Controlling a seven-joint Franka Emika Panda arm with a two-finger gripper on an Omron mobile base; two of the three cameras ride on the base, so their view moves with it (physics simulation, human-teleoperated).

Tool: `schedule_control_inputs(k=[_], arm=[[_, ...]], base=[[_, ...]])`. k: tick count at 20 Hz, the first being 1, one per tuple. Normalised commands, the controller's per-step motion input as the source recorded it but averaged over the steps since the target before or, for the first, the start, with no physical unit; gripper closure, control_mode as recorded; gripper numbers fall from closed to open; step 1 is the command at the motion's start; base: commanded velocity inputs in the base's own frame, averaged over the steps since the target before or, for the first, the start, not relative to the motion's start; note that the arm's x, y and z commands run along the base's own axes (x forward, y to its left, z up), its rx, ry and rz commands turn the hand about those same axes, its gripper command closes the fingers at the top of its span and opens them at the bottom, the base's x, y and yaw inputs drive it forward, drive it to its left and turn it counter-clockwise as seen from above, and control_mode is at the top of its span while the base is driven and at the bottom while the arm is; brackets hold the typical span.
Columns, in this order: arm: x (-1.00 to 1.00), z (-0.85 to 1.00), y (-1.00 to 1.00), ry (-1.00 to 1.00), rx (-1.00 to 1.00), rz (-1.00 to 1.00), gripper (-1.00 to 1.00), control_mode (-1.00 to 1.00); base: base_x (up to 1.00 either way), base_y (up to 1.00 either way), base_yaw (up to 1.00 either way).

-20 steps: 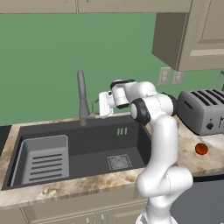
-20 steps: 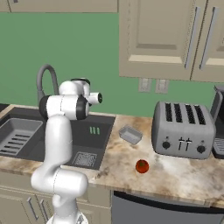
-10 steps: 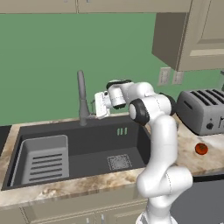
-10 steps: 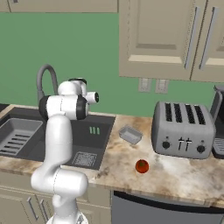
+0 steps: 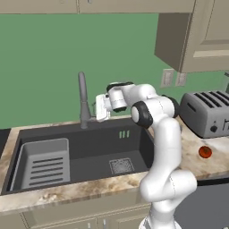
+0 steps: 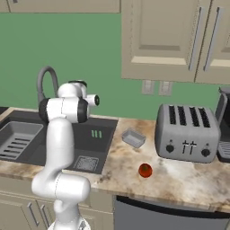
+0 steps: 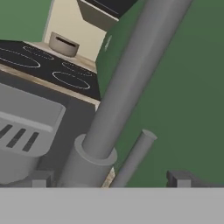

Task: Turn on the sink faucet. Then move the tomato from the counter to the sink. Turn off the sink. Move the vegetable from the sink to the pot next to the stove. Finally move the pot to the rear left burner.

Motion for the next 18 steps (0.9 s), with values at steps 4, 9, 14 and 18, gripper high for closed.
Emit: schedule_control_inputs(k=[4,9,14,18], arm=[[0.14,0.00,0.45,0.08,0.00,0.00,-1.00,-1.00],[0.11,-0.02,0.46,0.09,0.00,0.00,1.00,-1.00],[0.25,-0.05,0.46,0.07,0.00,0.00,1.00,-1.00],[0.17,-0.05,0.28,0.00,0.00,0.00,1.00,-1.00]], base=[[0.00,0.00,0.00],[0.00,0.00,0.00],[0.00,0.00,0.00],[0.00,0.00,0.00]])
